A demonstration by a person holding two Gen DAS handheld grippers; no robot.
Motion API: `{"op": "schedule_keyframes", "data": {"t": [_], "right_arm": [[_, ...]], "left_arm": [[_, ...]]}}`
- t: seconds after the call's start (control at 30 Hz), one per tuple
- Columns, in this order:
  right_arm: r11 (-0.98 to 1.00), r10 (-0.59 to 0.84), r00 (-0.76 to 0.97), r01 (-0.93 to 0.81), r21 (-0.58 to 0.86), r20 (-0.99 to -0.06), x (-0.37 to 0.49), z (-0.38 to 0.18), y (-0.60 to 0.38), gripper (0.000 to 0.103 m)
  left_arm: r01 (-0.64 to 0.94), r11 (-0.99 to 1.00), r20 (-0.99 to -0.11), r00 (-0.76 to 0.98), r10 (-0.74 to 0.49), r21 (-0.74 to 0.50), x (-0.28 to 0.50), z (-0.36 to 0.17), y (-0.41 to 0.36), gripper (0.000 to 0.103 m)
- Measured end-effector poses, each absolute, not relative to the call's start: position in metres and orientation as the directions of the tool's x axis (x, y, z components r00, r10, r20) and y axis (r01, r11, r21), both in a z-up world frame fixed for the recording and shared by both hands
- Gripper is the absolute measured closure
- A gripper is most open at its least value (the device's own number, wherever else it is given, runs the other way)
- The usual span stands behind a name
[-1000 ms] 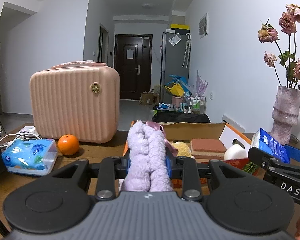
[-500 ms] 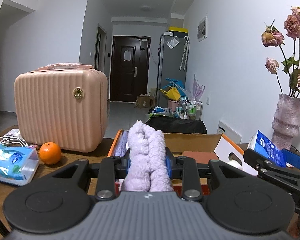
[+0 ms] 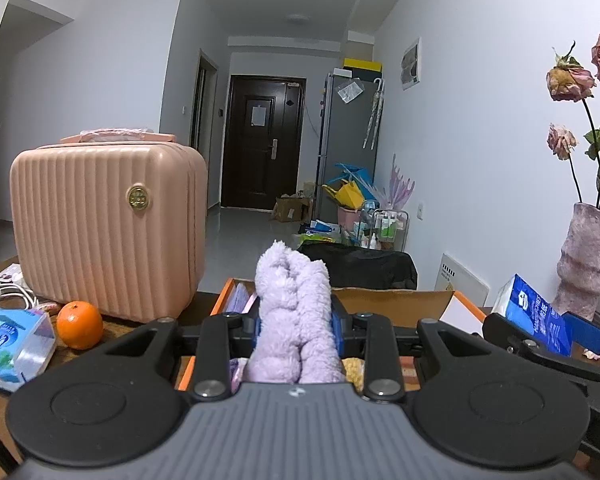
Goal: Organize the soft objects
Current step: 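Lift and carry the headband and blue tissue box over the cardboard box with both grippers, then open both grippers to drop the headband and tissue box into the box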
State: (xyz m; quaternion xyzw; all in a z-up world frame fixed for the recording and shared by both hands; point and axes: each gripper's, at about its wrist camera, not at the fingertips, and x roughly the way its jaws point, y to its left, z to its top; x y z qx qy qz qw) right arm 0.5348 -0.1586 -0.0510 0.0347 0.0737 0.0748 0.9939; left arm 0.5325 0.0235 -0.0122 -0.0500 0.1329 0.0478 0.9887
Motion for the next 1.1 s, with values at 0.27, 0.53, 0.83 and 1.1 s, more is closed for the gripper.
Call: {"op": "schedule_keyframes", "data": {"t": [0.27,0.53,0.83,1.1], "right_arm": [[0.989,0.139,0.977,-0.128,0.074,-0.160,0.561,-0.053,-0.154,0.017],[0.992,0.119,0.975,-0.107,0.071,-0.190,0.580,-0.056,-0.155,0.017],[0.993,0.113,0.965,-0.103,0.052,-0.237,0.598,-0.059,-0.153,0.017],[0.994,0.108,0.955,-0.102,0.034,-0.278,0.603,-0.065,-0.151,0.017]], "left_arm": [[-0.101,0.991,-0.281,0.957,0.073,-0.087,0.562,-0.017,0.018,0.072],[-0.103,0.993,-0.303,0.950,0.079,-0.065,0.594,-0.025,0.016,0.072],[-0.105,0.994,-0.302,0.949,0.091,-0.029,0.609,-0.032,0.012,0.072],[-0.105,0.994,-0.309,0.946,0.095,-0.018,0.613,-0.037,0.010,0.072]]}}
